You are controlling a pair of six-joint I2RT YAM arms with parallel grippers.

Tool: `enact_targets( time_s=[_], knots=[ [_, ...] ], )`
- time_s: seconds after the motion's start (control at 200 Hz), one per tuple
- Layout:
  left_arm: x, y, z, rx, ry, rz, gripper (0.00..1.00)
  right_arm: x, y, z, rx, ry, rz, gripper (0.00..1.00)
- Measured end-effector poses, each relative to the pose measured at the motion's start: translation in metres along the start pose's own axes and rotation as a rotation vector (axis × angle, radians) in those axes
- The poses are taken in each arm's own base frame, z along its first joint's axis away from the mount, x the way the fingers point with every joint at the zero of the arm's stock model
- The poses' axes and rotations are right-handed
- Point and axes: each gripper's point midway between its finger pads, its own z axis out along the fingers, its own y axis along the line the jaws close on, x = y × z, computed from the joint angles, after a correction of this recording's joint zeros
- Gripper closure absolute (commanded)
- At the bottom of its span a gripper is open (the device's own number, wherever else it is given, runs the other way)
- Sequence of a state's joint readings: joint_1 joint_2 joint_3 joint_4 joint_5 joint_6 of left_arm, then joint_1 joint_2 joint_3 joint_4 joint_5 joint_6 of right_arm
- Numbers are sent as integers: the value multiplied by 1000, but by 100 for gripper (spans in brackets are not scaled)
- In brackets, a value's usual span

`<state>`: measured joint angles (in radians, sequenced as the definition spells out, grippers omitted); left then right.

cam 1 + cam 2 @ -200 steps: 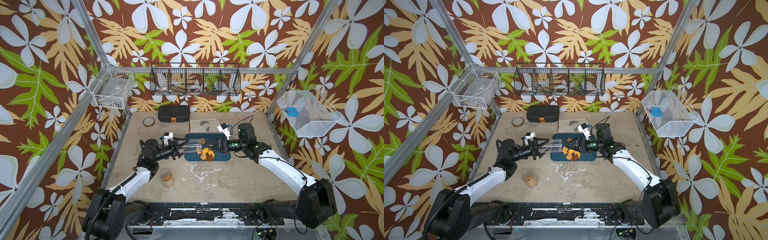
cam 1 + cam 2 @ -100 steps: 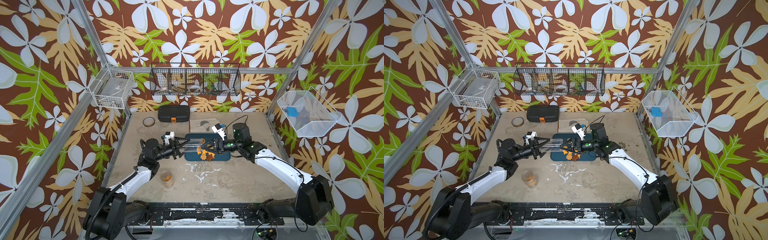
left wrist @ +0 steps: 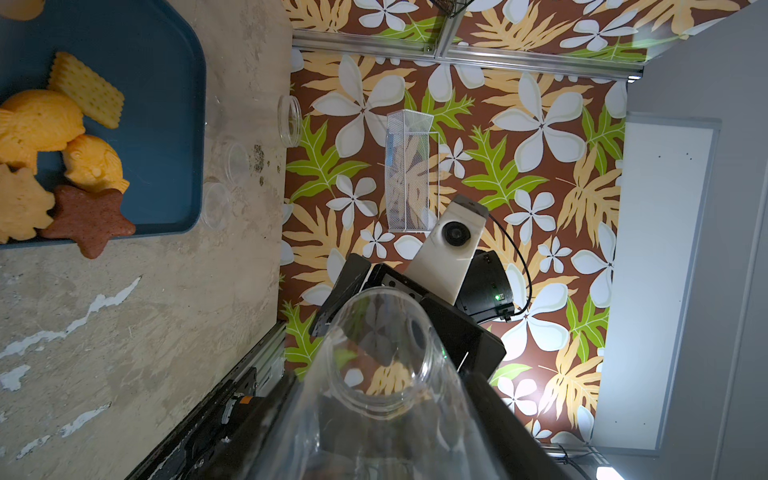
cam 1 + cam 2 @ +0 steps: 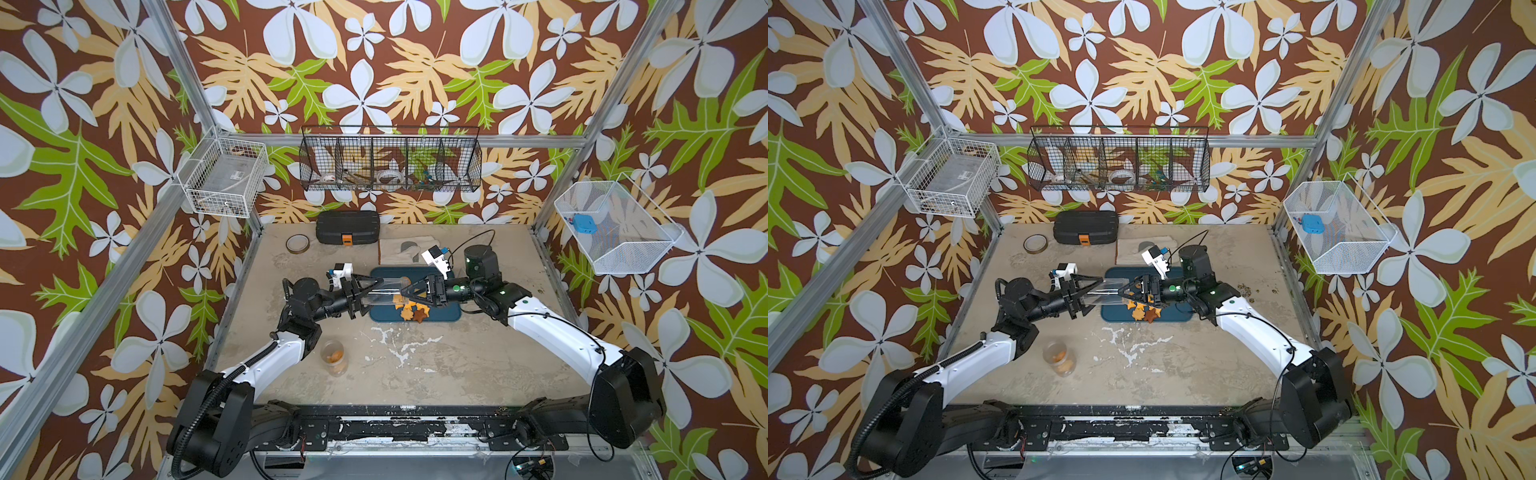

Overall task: Pour the cookies out of the jar
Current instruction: Place the jar at the center of the board.

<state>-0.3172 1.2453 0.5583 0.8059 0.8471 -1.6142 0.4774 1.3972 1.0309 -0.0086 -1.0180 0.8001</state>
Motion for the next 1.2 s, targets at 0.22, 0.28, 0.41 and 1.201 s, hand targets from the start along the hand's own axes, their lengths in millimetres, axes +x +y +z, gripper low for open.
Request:
enact_targets(
  time_s=[0.22,0.28,0.41,1.201],
  knots=[
    [3,-2,4,14,16,-3,38,-2,2,0,-9,-3,-5,3],
    [5,-2,5,18,25,-7,38,-2,2,0,-11,-3,-5,3],
    [9,-4,9,29,43,-10,38,-2,2,1,-12,-3,-3,3],
    [20,-9,22,58,101,-14,37,-3,4,2,-30,2,12,20]
  ],
)
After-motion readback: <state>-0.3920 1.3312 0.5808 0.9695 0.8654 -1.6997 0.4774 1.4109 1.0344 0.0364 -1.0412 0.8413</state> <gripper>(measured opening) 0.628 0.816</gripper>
